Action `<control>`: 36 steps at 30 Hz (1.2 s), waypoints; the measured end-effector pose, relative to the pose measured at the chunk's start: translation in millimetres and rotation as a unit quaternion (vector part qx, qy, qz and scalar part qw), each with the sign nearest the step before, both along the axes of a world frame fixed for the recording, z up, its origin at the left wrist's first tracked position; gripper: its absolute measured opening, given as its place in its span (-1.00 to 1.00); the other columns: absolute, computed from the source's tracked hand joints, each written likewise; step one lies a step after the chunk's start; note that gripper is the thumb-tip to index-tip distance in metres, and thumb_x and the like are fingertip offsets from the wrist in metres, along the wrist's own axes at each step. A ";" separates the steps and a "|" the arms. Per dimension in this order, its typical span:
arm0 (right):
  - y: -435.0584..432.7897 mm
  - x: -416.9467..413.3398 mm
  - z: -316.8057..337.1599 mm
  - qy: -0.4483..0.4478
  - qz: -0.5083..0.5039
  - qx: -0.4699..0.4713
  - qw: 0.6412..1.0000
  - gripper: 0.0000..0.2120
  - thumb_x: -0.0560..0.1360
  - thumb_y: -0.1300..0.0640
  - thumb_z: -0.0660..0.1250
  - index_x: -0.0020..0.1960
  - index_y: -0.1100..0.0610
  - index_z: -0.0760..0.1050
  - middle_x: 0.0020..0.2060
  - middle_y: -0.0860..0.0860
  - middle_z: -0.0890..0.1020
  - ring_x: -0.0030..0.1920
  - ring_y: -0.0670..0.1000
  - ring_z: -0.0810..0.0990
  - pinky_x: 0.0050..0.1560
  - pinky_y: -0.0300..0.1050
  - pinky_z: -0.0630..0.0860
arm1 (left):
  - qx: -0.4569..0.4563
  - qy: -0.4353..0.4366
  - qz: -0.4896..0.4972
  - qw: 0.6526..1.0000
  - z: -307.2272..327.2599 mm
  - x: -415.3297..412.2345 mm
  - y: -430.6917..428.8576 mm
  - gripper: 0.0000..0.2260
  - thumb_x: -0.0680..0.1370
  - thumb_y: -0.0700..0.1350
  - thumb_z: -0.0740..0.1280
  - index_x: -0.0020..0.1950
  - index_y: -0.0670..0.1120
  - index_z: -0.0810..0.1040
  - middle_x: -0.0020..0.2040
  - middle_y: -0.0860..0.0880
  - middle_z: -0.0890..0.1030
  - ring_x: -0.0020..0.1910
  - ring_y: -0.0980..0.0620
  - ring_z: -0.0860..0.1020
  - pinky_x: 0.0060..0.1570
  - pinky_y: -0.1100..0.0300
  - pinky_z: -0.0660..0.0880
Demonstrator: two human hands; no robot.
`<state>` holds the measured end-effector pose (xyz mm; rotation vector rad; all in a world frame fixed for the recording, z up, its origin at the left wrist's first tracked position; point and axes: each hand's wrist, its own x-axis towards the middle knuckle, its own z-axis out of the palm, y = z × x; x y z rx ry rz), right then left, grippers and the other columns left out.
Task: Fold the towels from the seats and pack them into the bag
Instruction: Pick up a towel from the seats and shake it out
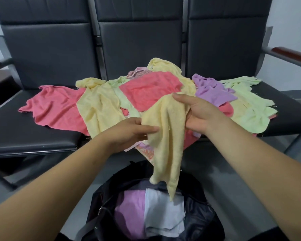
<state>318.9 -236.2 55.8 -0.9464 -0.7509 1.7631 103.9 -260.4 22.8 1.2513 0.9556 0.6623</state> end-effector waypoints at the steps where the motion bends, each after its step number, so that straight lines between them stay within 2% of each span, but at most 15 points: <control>1: 1.0 2.7 0.5 -0.009 0.001 0.001 1.000 -0.89 0.52 0.26 0.42 0.03 0.25 0.61 -0.10 0.14 0.72 -0.08 0.07 0.74 -0.11 0.00 0.69 | -0.014 -0.032 0.012 0.999 1.8 3.2 -0.9 -0.72 0.61 -0.25 0.30 0.28 -0.35 0.55 0.23 -0.21 0.65 0.20 -0.10 0.63 0.24 0.10 0.56; 4: 2.9 11.5 -1.4 -0.089 -0.001 -0.003 0.996 -0.75 0.51 0.29 0.42 0.18 0.29 0.58 0.01 0.15 0.72 0.00 0.08 0.73 -0.07 -0.04 0.68 | -0.075 -0.117 0.067 0.988 7.0 8.4 -3.2 -0.71 0.62 -0.25 0.25 0.32 -0.31 0.52 0.11 -0.19 0.68 0.01 -0.07 0.68 0.00 0.07 0.65; 6: 0.3 17.4 -1.2 -0.118 0.016 -0.008 0.993 -0.70 0.51 0.28 0.42 0.23 0.31 0.56 0.04 0.15 0.71 0.02 0.07 0.72 -0.02 -0.04 0.67 | -0.108 -0.164 0.099 0.975 9.9 10.2 -4.8 -0.79 0.62 -0.22 0.24 0.19 -0.25 0.59 -0.04 -0.12 0.70 -0.13 0.00 0.69 -0.13 0.14 0.65; 8: -5.8 21.4 1.8 -0.066 0.038 0.010 0.997 -0.73 0.49 0.20 0.41 0.18 0.24 0.58 0.06 0.13 0.67 0.04 0.06 0.70 0.08 -0.03 0.66 | -0.148 -0.217 0.131 0.956 14.5 11.4 -6.2 -0.85 0.61 -0.18 0.27 0.05 -0.18 0.62 -0.10 -0.07 0.69 -0.13 0.01 0.66 -0.05 0.14 0.62; 11: -16.8 21.4 6.6 0.068 0.031 0.056 0.996 -0.63 0.50 0.05 0.37 0.26 0.17 0.58 0.21 0.13 0.66 0.21 0.08 0.66 0.20 0.02 0.61 | -0.180 -0.296 0.152 0.925 22.9 14.9 -7.9 -0.82 0.59 -0.15 0.31 0.14 -0.17 0.62 0.05 -0.11 0.68 0.05 -0.07 0.65 0.17 0.04 0.57; 13: -22.0 18.0 -0.1 0.064 0.047 0.055 0.995 -0.57 0.51 0.05 0.39 0.33 0.18 0.57 0.27 0.14 0.64 0.29 0.12 0.61 0.27 0.07 0.55 | -0.168 -0.335 0.155 0.914 28.1 17.2 -11.0 -0.71 0.54 -0.15 0.35 0.24 -0.18 0.60 0.19 -0.12 0.66 0.19 -0.08 0.64 0.25 0.02 0.54; 16: -24.9 12.0 -11.7 0.013 0.110 0.026 0.994 -0.64 0.50 0.23 0.41 0.29 0.25 0.61 0.29 0.20 0.61 0.31 0.16 0.59 0.33 0.14 0.52 | -0.155 -0.361 0.141 0.909 29.9 12.5 -12.6 -0.61 0.51 -0.13 0.38 0.31 -0.22 0.56 0.37 -0.15 0.55 0.40 -0.11 0.50 0.40 -0.03 0.42; 19: -22.8 10.5 -7.8 -0.011 0.092 0.035 0.995 -0.52 0.47 0.35 0.43 0.38 0.35 0.50 0.33 0.25 0.57 0.32 0.19 0.59 0.38 0.15 0.48 | -0.103 -0.311 0.119 0.937 25.4 1.0 -10.9 -0.66 0.52 -0.19 0.36 0.28 -0.27 0.56 0.21 -0.17 0.64 0.20 -0.09 0.64 0.25 0.03 0.56; 22: -21.2 11.6 -5.4 -0.011 0.065 0.030 0.997 -0.45 0.43 0.36 0.45 0.40 0.39 0.45 0.32 0.27 0.57 0.29 0.20 0.61 0.30 0.14 0.55 | 0.002 -0.133 0.093 0.987 19.5 -4.7 -16.8 -0.75 0.55 -0.15 0.33 0.11 -0.29 0.63 0.04 -0.18 0.71 0.01 -0.05 0.70 0.00 0.13 0.64; 24: -22.7 13.9 -4.9 -0.031 0.062 0.022 0.997 -0.41 0.41 0.36 0.48 0.41 0.40 0.44 0.33 0.28 0.55 0.29 0.21 0.60 0.26 0.14 0.58 | 0.022 -0.032 0.065 0.997 13.5 -3.8 -23.6 -0.68 0.61 -0.07 0.30 0.10 -0.34 0.63 0.08 -0.23 0.70 0.06 -0.10 0.68 0.07 0.08 0.64; 25: -24.1 14.4 -3.4 -0.046 0.066 0.016 0.997 -0.42 0.42 0.35 0.48 0.40 0.41 0.44 0.31 0.28 0.56 0.28 0.21 0.61 0.22 0.13 0.60 | 0.018 -0.022 0.066 0.997 11.9 -2.2 -25.8 -0.66 0.63 -0.05 0.28 0.08 -0.34 0.63 0.06 -0.23 0.69 0.04 -0.12 0.67 0.09 0.05 0.64; 28: -24.6 13.8 1.8 -0.145 0.046 0.002 0.988 -0.55 0.45 0.37 0.46 0.32 0.40 0.51 0.14 0.26 0.66 0.07 0.18 0.71 -0.04 0.05 0.69 | -0.057 -0.136 0.139 0.979 13.8 -1.9 -21.4 -0.80 0.62 -0.08 0.31 -0.05 -0.19 0.63 -0.11 -0.11 0.67 -0.16 -0.01 0.66 -0.13 0.11 0.66; 31: -24.6 17.9 4.1 -0.215 0.045 0.007 0.976 -0.66 0.50 0.31 0.45 0.25 0.34 0.55 -0.05 0.19 0.74 -0.12 0.11 0.75 -0.28 -0.01 0.67 | -0.106 -0.241 0.150 0.953 13.9 -9.9 -14.0 -0.90 0.52 -0.12 0.39 -0.06 -0.13 0.65 -0.02 -0.07 0.64 -0.05 0.00 0.65 0.11 0.09 0.58; 34: -28.5 23.3 12.4 -0.118 0.064 -0.020 0.991 -0.88 0.61 0.28 0.28 0.11 0.28 0.53 -0.32 0.12 0.69 -0.43 0.02 0.68 -0.54 -0.18 0.54 | -0.049 -0.216 0.118 0.968 10.3 -9.7 -15.0 -0.77 0.53 -0.29 0.34 0.18 -0.15 0.59 0.08 -0.14 0.65 0.05 -0.07 0.65 0.23 0.02 0.54; 36: -27.6 28.4 14.6 -0.039 0.040 -0.011 0.998 -0.78 0.58 0.30 0.29 0.20 0.33 0.52 -0.24 0.14 0.70 -0.37 0.02 0.71 -0.44 -0.16 0.60 | -0.015 -0.195 0.141 0.971 12.0 -5.9 -17.3 -0.69 0.55 -0.40 0.29 0.23 -0.16 0.58 0.09 -0.19 0.68 0.04 -0.12 0.68 0.14 0.00 0.61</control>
